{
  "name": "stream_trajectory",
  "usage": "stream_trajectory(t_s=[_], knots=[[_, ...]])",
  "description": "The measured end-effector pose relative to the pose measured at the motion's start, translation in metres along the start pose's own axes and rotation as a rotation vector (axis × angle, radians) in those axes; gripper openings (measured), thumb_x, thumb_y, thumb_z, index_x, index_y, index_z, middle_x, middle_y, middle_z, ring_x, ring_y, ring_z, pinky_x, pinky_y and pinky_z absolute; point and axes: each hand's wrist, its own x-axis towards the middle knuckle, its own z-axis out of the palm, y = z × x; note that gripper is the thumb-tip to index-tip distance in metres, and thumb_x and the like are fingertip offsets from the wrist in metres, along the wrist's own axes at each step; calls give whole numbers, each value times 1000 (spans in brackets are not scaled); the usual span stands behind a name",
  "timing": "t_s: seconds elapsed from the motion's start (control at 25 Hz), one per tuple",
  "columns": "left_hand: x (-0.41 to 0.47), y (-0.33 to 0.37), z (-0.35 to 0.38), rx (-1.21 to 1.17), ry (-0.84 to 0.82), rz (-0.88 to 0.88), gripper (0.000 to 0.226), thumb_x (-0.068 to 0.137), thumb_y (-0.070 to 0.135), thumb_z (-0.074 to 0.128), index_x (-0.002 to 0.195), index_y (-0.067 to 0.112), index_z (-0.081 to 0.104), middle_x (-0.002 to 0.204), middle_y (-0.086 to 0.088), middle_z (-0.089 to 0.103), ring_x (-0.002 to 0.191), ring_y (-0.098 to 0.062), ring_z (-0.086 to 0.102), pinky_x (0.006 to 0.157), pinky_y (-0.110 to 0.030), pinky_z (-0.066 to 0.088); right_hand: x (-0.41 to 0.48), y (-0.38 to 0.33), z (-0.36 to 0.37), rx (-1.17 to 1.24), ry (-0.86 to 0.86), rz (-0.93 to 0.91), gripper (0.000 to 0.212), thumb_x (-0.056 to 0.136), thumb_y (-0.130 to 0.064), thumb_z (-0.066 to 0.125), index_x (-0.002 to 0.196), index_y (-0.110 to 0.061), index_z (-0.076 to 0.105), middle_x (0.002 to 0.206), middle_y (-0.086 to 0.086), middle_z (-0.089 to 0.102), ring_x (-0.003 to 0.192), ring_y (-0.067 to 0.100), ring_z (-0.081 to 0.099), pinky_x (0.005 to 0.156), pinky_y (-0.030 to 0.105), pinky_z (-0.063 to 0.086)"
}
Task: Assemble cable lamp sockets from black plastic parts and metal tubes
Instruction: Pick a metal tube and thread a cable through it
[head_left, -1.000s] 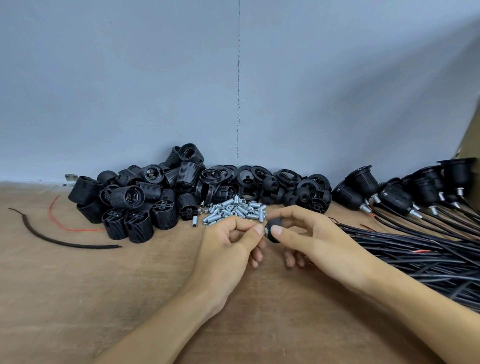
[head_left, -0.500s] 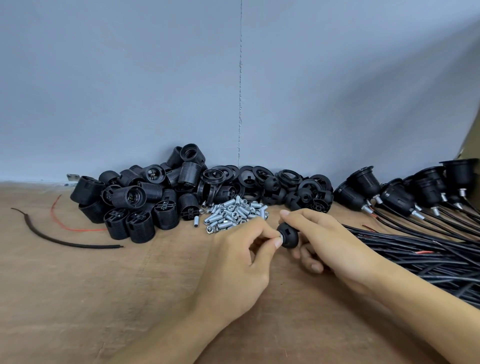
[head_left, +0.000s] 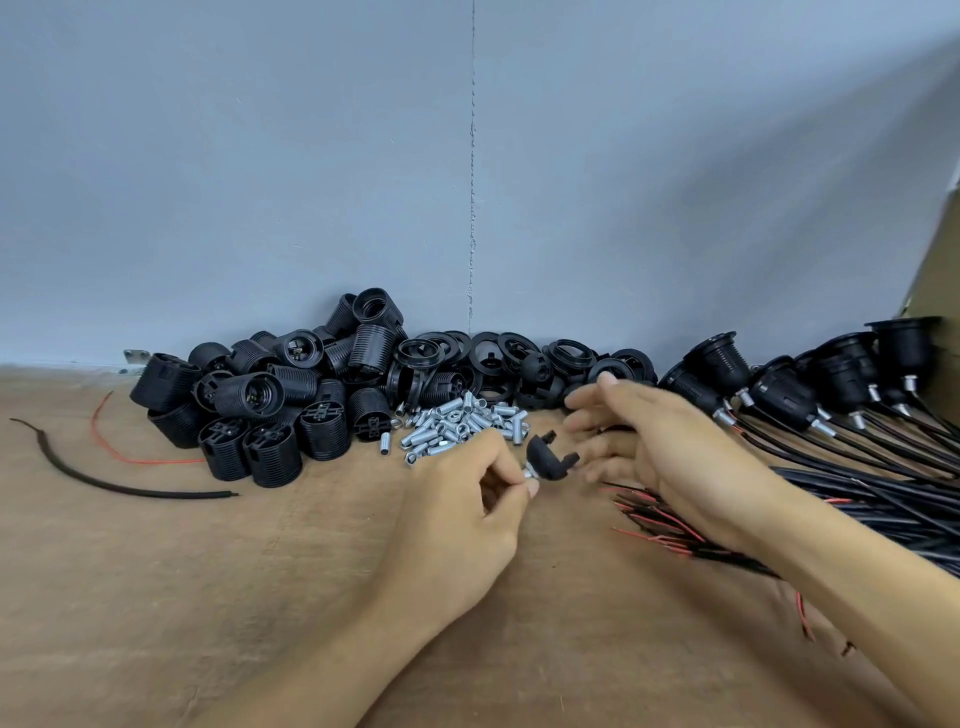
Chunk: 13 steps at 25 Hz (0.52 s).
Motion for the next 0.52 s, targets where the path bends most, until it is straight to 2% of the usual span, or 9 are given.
stream_trajectory(t_s=[0.08, 0.16, 0.24, 0.28, 0.32, 0.4, 0.52], knots=[[1, 1, 0, -30, -52, -78, 31, 86, 9, 77, 79, 32, 57, 74, 15, 64, 64, -5, 59, 58, -14, 43, 2, -11, -15, -225, 62, -99, 20, 104, -20, 52, 100, -14, 70, 87, 3, 67, 62, 10, 61, 56, 20, 48], [1, 3, -1, -12, -126, -84, 35, 91, 11, 70, 105, 41, 57, 87, 20, 63, 72, -2, 59, 66, -10, 42, -1, -22, -30, -670, 45, -145, 10, 97, -19, 62, 94, -23, 71, 75, -10, 67, 62, 5, 58, 58, 15, 43], [2, 5, -1, 73, -187, -41, 50, 98, 16, 61, 138, 45, 49, 94, 26, 56, 84, 7, 55, 75, -5, 38, -7, -34, -37, -1118, -127, -67, 5, 89, -25, 71, 93, -29, 69, 80, -12, 69, 71, 3, 60, 66, 15, 44], [2, 5, -1, 120, -204, -19, 53, 101, 18, 57, 146, 42, 45, 96, 27, 53, 90, 12, 51, 79, -2, 34, -10, -39, -38, -1245, -220, -1, 8, 87, -28, 73, 93, -31, 69, 85, -12, 70, 74, 1, 60, 70, 16, 44], [3, 6, -1, 146, -214, -8, 52, 102, 18, 55, 148, 39, 45, 97, 27, 52, 95, 15, 47, 82, 0, 31, -14, -44, -36, -1307, -287, 57, 11, 85, -30, 75, 94, -32, 68, 89, -12, 70, 77, -1, 59, 71, 16, 45], [3, 7, 0, 135, -223, -11, 46, 100, 17, 58, 139, 40, 53, 95, 25, 52, 94, 14, 48, 81, -1, 33, -23, -53, -34, -1396, -356, 115, 16, 82, -34, 78, 93, -33, 67, 92, -14, 67, 80, -1, 59, 71, 17, 45], [2, 4, 0, 79, -236, -28, 37, 96, 14, 62, 114, 45, 54, 91, 18, 57, 81, -4, 56, 70, -15, 43, -32, -55, -30, -1514, -432, 199, 18, 75, -36, 82, 88, -34, 69, 87, -15, 68, 77, -2, 60, 68, 20, 47]])
